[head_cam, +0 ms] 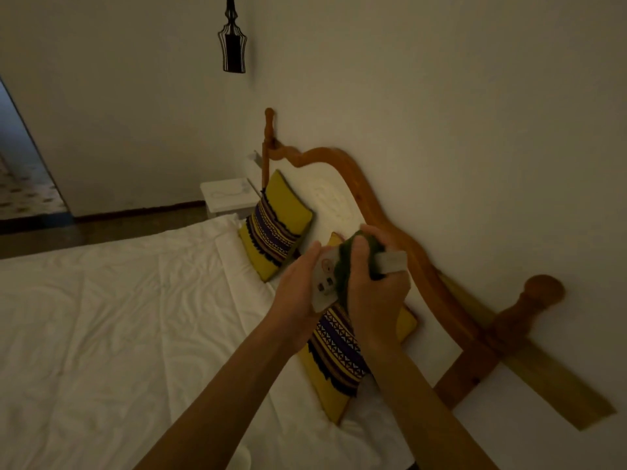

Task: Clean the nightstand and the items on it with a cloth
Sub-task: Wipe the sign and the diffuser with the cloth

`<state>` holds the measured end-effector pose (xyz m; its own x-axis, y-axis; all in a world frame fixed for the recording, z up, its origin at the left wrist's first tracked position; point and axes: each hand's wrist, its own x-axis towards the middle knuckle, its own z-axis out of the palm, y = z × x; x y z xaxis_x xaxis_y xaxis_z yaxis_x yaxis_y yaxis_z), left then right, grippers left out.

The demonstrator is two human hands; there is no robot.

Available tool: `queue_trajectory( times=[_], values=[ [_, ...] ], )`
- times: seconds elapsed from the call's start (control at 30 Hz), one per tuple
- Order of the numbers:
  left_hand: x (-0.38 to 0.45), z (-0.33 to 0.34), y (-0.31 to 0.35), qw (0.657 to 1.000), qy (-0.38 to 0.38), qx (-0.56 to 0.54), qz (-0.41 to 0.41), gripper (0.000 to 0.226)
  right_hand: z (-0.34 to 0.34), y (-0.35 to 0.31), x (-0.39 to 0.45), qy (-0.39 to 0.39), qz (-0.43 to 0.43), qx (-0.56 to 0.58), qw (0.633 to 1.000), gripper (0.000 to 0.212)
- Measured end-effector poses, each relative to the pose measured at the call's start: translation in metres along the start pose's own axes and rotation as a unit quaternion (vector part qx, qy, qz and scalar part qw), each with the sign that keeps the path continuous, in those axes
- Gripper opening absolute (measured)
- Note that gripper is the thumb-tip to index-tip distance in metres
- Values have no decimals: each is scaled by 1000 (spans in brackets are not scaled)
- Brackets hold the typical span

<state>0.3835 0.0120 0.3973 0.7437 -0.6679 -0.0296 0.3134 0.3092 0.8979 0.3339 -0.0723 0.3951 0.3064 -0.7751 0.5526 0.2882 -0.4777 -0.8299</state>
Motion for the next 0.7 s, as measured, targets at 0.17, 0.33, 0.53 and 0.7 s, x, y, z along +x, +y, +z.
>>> queue_trajectory(
  times=[0.17, 0.33, 0.53, 0.7],
  values=[
    [-11, 7, 5, 999, -20, -15, 20, 59, 4, -4, -16, -78, -128, -55, 987, 27],
    [-26, 8, 9, 985, -97, 128, 62, 48, 1, 2, 4, -20, -6, -66, 998, 21],
    [-32, 3, 12, 978, -132, 132, 88, 57, -7, 3, 17, 47, 170, 57, 983, 26],
    [-23, -10, 18, 999, 2, -42, 18, 38, -10, -8, 1, -12, 254, 185, 949, 19]
  ],
)
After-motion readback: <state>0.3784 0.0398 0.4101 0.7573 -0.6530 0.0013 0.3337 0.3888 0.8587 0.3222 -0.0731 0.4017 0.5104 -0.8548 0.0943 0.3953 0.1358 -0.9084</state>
